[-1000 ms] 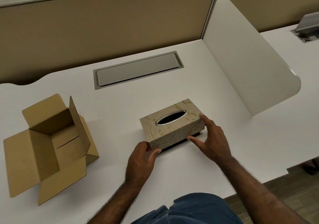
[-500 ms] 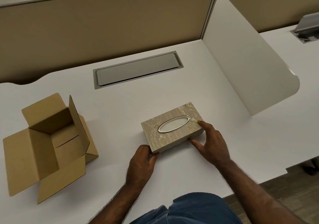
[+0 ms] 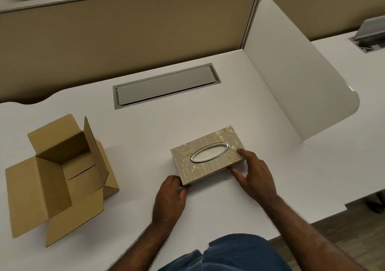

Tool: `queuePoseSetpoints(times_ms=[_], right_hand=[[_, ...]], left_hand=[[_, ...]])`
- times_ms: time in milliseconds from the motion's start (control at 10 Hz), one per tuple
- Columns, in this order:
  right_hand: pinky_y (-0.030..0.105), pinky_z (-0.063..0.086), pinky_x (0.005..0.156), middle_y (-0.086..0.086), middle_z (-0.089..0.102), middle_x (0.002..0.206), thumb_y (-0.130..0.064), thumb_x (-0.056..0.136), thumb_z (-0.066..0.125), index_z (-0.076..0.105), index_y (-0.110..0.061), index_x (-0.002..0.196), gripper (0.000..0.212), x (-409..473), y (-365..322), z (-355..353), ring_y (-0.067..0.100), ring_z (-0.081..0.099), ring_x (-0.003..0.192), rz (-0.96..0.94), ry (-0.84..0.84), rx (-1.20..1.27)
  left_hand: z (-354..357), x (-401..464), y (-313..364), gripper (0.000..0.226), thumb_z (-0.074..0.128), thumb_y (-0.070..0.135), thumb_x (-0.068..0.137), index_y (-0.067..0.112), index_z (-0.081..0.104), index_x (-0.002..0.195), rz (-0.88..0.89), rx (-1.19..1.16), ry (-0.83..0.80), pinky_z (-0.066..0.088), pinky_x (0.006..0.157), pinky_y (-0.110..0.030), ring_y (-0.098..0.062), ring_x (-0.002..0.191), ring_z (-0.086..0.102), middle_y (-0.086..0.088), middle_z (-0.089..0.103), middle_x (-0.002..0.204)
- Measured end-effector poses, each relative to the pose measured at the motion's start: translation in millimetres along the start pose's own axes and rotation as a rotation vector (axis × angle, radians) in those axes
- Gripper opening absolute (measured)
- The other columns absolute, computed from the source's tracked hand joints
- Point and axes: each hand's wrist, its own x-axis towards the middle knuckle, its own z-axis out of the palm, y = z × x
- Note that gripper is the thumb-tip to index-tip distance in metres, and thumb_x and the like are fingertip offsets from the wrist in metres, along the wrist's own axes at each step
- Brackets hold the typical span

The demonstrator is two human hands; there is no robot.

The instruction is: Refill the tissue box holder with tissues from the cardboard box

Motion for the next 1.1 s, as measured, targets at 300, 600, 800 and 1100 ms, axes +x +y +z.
queuePoseSetpoints(times_ms=[300, 600, 800, 1100], right_hand=[[0.035, 0.053, 0.086, 0.001, 0.071, 0.136, -0.033, 0.09, 0.085, 0.055, -0.027, 0.148, 0.066, 23.1, -11.5, -0.8, 0.028, 0.07, 0.102, -0.04, 0.057, -0.07], [0.039, 0.058, 0.085, 0.006, 0.077, 0.128, -0.029, 0.09, 0.086, 0.061, -0.02, 0.145, 0.062, 59.2, -25.4, -2.9, 0.03, 0.075, 0.098, -0.073, 0.094, -0.118], [0.041, 0.058, 0.086, 0.007, 0.077, 0.125, -0.028, 0.091, 0.085, 0.062, -0.019, 0.147, 0.061, 74.4, -33.1, -2.0, 0.034, 0.075, 0.098, -0.04, 0.092, -0.107], [0.038, 0.057, 0.084, -0.003, 0.076, 0.121, -0.081, 0.082, 0.073, 0.065, -0.025, 0.142, 0.082, 79.9, -43.3, -18.7, 0.022, 0.074, 0.1, -0.047, 0.067, -0.214]], left_hand=[[-13.5, 37.8, 3.3, 0.009, 0.071, 0.021, 0.093, 0.013, 0.074, 0.09, -0.07, 0.177, 0.066, 0.053, 0.066, -0.035, -0.025, 0.079, 0.067, -0.004, 0.073, 0.087], [-23.5, 81.5, 4.1, 0.011, 0.069, 0.023, 0.093, 0.013, 0.073, 0.094, -0.062, 0.224, 0.068, 0.053, 0.069, -0.035, -0.03, 0.083, 0.069, -0.007, 0.076, 0.092], [-26.5, 100.1, 5.3, 0.012, 0.067, 0.022, 0.093, 0.012, 0.067, 0.086, -0.086, 0.261, 0.075, 0.051, 0.066, -0.038, -0.033, 0.08, 0.067, -0.007, 0.073, 0.087], [-38.2, 94.3, 7.2, 0.024, 0.061, 0.015, 0.1, 0.011, 0.073, 0.12, -0.118, 0.239, 0.044, 0.053, 0.093, -0.037, -0.034, 0.11, 0.07, -0.012, 0.074, 0.12]])
